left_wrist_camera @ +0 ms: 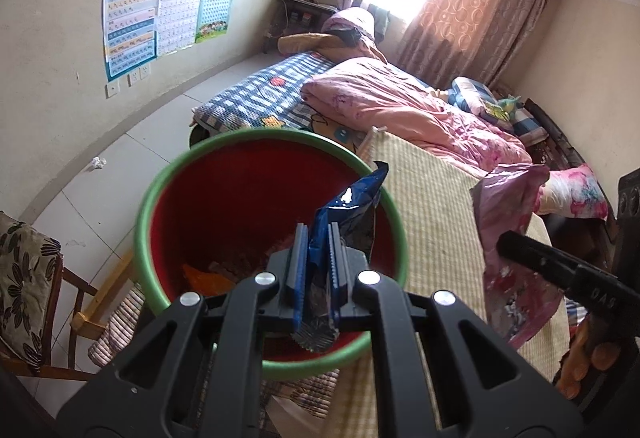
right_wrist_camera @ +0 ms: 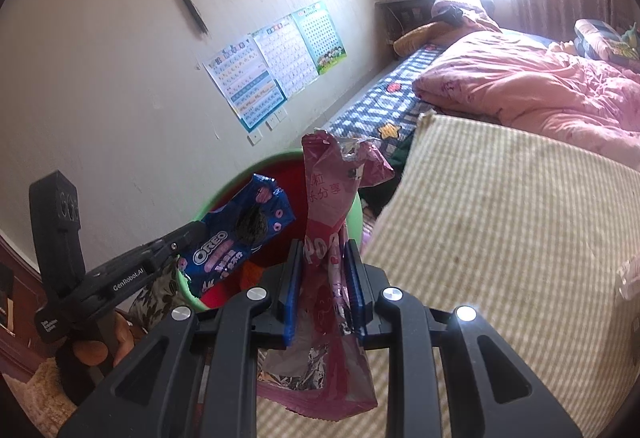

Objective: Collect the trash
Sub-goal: 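Carry the Oreo bag and pink wrapper over the red bin with both tools, then open both tools over the red bin to drop the wrappers, then move both open tools back to the remaining wrappers on the mat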

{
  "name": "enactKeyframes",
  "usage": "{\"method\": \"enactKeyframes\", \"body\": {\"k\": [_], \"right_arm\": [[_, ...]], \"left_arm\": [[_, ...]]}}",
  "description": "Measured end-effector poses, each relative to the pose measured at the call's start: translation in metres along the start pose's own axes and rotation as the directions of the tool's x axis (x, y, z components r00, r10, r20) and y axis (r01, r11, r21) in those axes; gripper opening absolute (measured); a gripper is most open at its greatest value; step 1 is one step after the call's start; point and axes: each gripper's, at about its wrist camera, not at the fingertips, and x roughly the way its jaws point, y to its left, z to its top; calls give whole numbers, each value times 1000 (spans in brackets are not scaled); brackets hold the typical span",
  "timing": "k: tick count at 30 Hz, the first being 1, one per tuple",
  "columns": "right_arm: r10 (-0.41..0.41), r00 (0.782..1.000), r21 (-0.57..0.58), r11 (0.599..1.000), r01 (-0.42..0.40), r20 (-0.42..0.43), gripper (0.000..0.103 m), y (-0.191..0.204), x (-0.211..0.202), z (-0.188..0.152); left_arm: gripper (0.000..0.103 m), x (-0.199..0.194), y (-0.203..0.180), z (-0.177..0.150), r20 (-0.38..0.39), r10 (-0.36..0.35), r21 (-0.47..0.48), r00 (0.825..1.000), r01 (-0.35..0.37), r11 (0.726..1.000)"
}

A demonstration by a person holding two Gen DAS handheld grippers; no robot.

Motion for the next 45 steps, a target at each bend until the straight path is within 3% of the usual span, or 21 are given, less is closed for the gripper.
{"method": "enactKeyframes", "body": {"k": [17, 20, 22, 24, 28, 33, 37, 40, 45], "right_arm": [[74, 997, 11, 997, -74, -6, 22, 26, 52, 33], [79, 997, 15, 997, -79, -9, 39, 30, 60, 34], [82, 997, 16, 996, -82, -12, 45, 30, 62, 33], [82, 997, 18, 996, -82, -15, 50, 30, 63, 33], [67, 998, 19, 998, -67, -11, 50, 25, 57, 27], [-44, 999, 19, 999, 44, -12, 51, -9, 32, 3], [-174, 985, 72, 982, 174, 0, 51, -57, -3, -18], [-296, 955, 169, 943, 287, 29, 51, -107, -43, -33], [-434, 901, 303, 861, 408, 19, 51, -178, -97, -58]], "left_arm": [[10, 17, 32, 8, -15, 62, -22, 998, -63, 998], [12, 18, 35, 10, -13, 74, -23, 997, -74, 997], [31, 19, 35, 10, -15, 77, -30, 997, -78, 997], [42, 19, 36, 9, -11, 83, -38, 996, -84, 996], [48, 19, 32, 5, -18, 83, -42, 996, -84, 996], [51, 22, 17, 3, -20, 75, -29, 997, -75, 997], [52, 26, -4, 2, -23, 56, -14, 998, -56, 998], [52, 30, -29, -1, -30, 29, 9, 999, -29, 1000], [52, 39, -80, -6, -56, -22, 53, 998, 25, 998]]}}
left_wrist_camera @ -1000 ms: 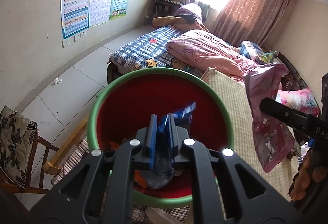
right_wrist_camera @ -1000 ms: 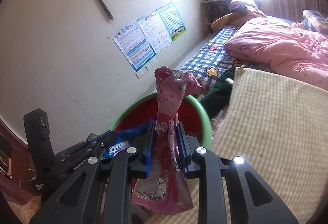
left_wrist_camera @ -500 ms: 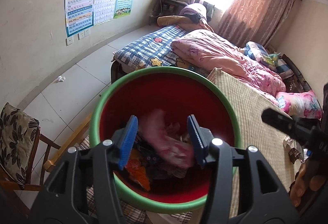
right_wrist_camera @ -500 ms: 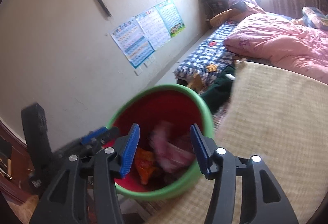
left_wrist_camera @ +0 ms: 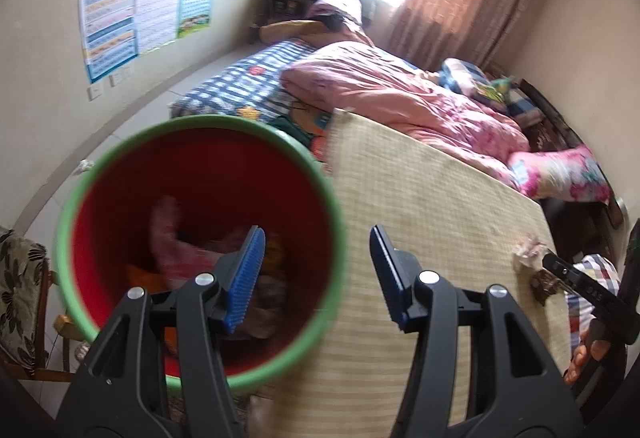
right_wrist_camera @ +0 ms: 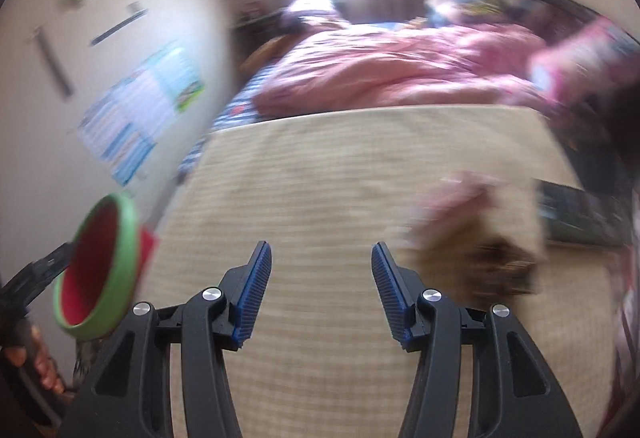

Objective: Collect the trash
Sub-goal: 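Move both open tools back to the remaining wrappers on the mat, then grasp the brown crumpled wrapper with the right tool while the left tool grasps the white paper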

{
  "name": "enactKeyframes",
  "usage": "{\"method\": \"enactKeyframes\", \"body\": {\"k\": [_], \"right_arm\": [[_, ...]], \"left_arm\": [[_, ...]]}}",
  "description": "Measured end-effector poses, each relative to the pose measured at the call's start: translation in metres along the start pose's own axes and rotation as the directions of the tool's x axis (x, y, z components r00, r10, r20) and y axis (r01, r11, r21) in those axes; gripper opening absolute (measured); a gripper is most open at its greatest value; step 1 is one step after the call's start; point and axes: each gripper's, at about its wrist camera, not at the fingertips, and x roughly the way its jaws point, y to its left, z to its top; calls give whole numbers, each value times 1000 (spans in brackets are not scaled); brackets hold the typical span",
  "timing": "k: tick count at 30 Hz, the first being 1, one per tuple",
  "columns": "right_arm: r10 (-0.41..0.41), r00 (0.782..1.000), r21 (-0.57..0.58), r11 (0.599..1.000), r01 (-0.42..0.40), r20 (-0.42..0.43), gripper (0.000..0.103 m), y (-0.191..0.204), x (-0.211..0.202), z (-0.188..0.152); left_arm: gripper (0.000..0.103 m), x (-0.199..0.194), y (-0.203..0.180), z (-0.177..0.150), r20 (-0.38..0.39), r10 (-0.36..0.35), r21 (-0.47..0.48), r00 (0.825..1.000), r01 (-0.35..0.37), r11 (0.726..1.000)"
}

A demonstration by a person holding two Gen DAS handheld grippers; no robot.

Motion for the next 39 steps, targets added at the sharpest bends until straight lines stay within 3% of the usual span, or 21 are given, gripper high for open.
{"method": "enactKeyframes", "body": {"k": [5, 9, 15, 17, 23, 30, 35, 36, 39], "right_arm": [[-83, 997, 80, 993, 83, 1, 55, -66, -13, -7], [-87, 996, 130, 987, 91, -33, 55, -103, -10, -16], [26, 995, 206, 979, -4, -101, 53, -130, 5, -19], [76, 990, 215, 975, -49, -118, 43, -137, 8, -20], [153, 981, 168, 977, -132, -119, 41, -139, -9, -20], [177, 978, 176, 972, -157, -106, 41, -148, -41, -36], [159, 984, 201, 970, -140, -83, 42, -165, -56, -35], [157, 985, 205, 969, -139, -77, 42, -168, -59, -35], [159, 985, 206, 968, -142, -68, 42, -171, -64, -35]], "left_arm": [[56, 9, -52, -10, -20, -47, 52, 999, 48, 998], [56, 23, -89, -21, -58, -73, 95, 996, 78, 992], [57, 44, -154, -24, -96, -151, 177, 984, 166, 970], [60, 52, -180, -25, -109, -187, 215, 976, 207, 955], [63, 89, -243, -33, -211, -252, 300, 944, 308, 903], [63, 137, -301, -47, -306, -237, 385, 922, 347, 855], [63, 171, -328, -59, -369, -176, 445, 913, 340, 828], [60, 177, -330, -61, -391, -168, 438, 905, 344, 830], [44, 181, -328, -61, -392, -158, 424, 906, 330, 843]]}}
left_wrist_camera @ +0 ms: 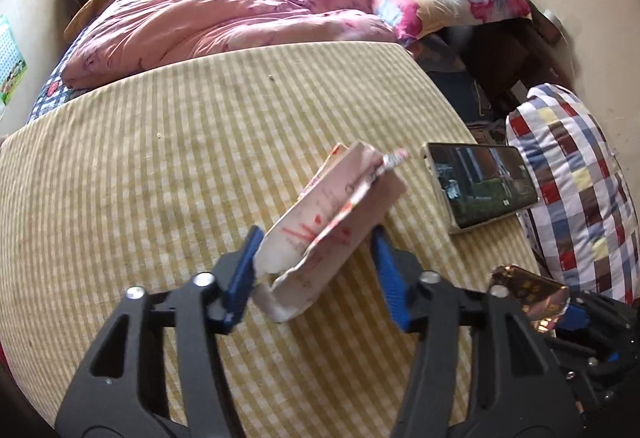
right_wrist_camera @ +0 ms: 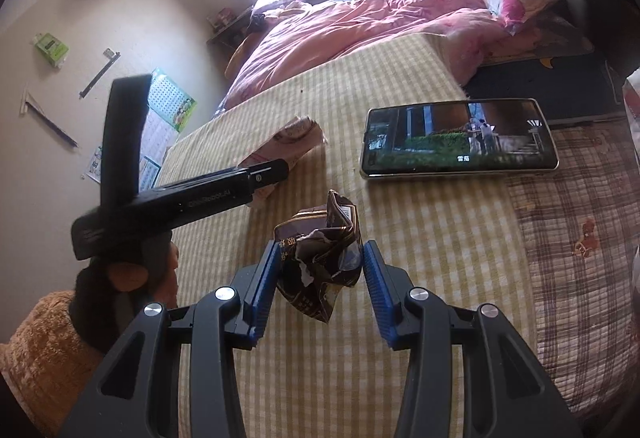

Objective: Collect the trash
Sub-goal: 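Grasp the brown crumpled wrapper with the right tool while the left tool grasps the white paper, then carry the brown wrapper and white paper over the red bin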

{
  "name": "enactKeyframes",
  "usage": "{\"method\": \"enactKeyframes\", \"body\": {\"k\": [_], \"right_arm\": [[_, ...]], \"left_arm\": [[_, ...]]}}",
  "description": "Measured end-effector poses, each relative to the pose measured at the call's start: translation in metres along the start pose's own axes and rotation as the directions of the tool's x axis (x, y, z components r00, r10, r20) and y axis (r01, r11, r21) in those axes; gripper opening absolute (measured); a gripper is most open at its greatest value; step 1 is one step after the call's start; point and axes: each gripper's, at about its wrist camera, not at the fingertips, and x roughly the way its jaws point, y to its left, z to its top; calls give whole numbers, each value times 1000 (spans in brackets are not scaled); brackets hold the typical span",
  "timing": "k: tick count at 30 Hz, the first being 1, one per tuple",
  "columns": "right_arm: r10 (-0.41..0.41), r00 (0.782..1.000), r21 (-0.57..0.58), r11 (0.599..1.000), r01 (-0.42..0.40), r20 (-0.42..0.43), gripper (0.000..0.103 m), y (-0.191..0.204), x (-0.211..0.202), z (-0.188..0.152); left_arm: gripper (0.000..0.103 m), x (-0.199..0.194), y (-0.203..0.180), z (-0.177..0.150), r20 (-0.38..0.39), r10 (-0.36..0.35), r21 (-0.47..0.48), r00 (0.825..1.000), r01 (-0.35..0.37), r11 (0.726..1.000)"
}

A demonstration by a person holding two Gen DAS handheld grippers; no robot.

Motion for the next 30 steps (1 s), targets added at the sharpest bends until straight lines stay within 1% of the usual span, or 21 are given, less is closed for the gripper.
{"method": "enactKeyframes", "body": {"k": [1, 3, 8, 10, 13, 15, 17, 18, 19, 23, 26, 28, 30], "right_arm": [[4, 1000, -2, 1000, -4, -1, 42, 1, 0, 0], [12, 1000, -6, 1000, -12, -5, 42, 3, 1, -1], [37, 999, -32, 999, -38, -24, 42, 15, 12, 2], [45, 998, -42, 998, -46, -35, 42, 20, 17, 3], [53, 997, -56, 997, -56, -49, 42, 26, 22, 2], [55, 997, -61, 996, -58, -54, 42, 28, 25, 3], [56, 997, -69, 996, -60, -59, 42, 32, 28, 3], [57, 996, -73, 995, -61, -62, 42, 32, 30, 4], [59, 996, -77, 995, -64, -66, 42, 34, 31, 4], [65, 995, -97, 993, -73, -78, 42, 43, 35, 1], [67, 994, -107, 991, -76, -81, 42, 49, 34, -2], [67, 995, -110, 991, -75, -80, 42, 50, 32, -4], [65, 995, -108, 991, -73, -78, 42, 51, 31, -6]], "left_arm": [[33, -1, 3, 0, -1, -2, -11, 1000, 2, 1000], [31, -6, 9, -4, 4, -4, -45, 1000, 4, 999], [30, -31, 31, -23, 23, 18, -119, 1000, -16, 993], [30, -42, 40, -37, 24, 38, -153, 999, -34, 988], [30, -61, 55, -66, 12, 89, -211, 996, -84, 974], [31, -72, 62, -81, 8, 102, -247, 995, -97, 964], [37, -81, 67, -92, 7, 123, -260, 992, -117, 959], [49, -83, 70, -94, 6, 132, -259, 991, -126, 958], [59, -87, 70, -96, 12, 144, -258, 990, -136, 957], [60, -91, 71, -91, 35, 147, -232, 988, -135, 963], [60, -84, 68, -83, 37, 143, -207, 989, -132, 969], [60, -77, 64, -81, 30, 126, -198, 992, -117, 973], [60, -66, 62, -81, 7, 95, -188, 995, -92, 978]]}}
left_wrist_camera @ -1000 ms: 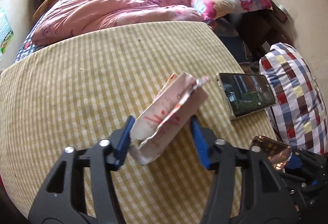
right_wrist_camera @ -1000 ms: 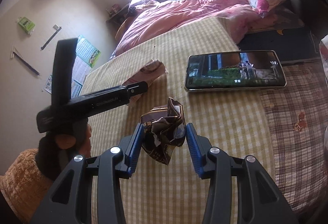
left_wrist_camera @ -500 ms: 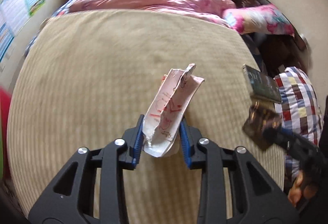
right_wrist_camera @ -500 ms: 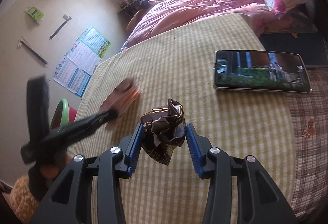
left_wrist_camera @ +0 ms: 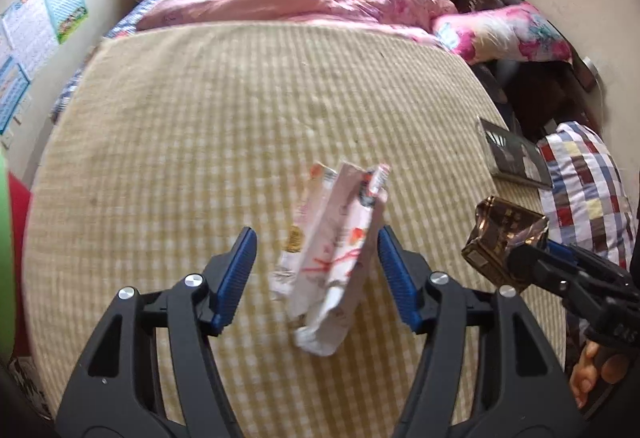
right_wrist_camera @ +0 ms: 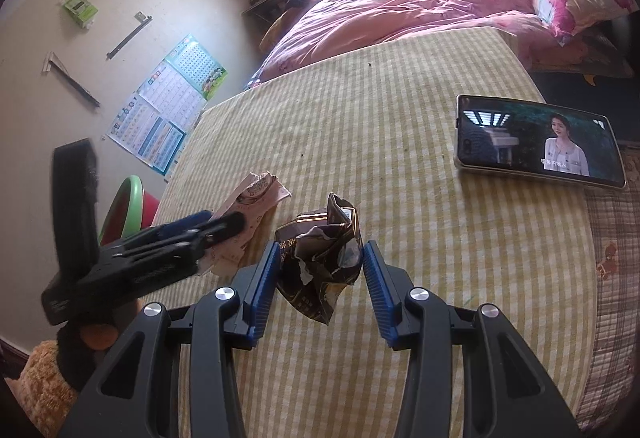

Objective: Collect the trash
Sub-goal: 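Carry the brown wrapper and white paper over the red bin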

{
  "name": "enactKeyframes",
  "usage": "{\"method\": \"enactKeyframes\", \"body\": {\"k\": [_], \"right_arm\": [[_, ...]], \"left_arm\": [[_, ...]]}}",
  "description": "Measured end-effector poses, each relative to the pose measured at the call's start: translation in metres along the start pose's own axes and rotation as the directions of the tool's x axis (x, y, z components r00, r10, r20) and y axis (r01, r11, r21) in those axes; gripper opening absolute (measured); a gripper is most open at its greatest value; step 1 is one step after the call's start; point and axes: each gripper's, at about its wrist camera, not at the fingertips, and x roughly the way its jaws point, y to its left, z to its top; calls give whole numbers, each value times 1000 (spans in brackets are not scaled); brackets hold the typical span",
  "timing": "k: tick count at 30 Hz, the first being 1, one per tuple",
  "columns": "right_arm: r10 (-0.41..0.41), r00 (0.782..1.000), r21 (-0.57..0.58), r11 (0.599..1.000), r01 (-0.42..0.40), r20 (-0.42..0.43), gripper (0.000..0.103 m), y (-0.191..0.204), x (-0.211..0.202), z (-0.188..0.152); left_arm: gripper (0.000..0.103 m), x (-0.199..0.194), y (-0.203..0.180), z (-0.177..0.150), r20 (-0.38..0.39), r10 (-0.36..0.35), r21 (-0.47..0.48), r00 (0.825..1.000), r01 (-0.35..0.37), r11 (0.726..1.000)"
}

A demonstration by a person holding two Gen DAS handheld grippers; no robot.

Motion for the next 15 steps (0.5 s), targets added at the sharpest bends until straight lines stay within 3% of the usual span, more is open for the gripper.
{"method": "enactKeyframes", "body": {"k": [2, 4, 9, 15], "right_arm": [[-1, 1000, 5, 1000, 1, 5, 42, -1, -2, -1], [-4, 1000, 10, 1000, 4, 10, 42, -1, -4, -3], [-8, 1000, 17, 1000, 8, 11, 42, 2, -5, -6], [12, 1000, -21, 1000, -11, 7, 42, 20, 1, -4]], "left_arm": [[56, 10, 1, -3, -33, -11, -9, 999, 10, 1000], [44, 8, 1, -6, -21, -12, -20, 1000, 11, 1000], [33, -9, 9, -15, 19, -26, -75, 999, 27, 997], [32, -49, 23, -29, 110, 6, -133, 994, 8, 991]]}}
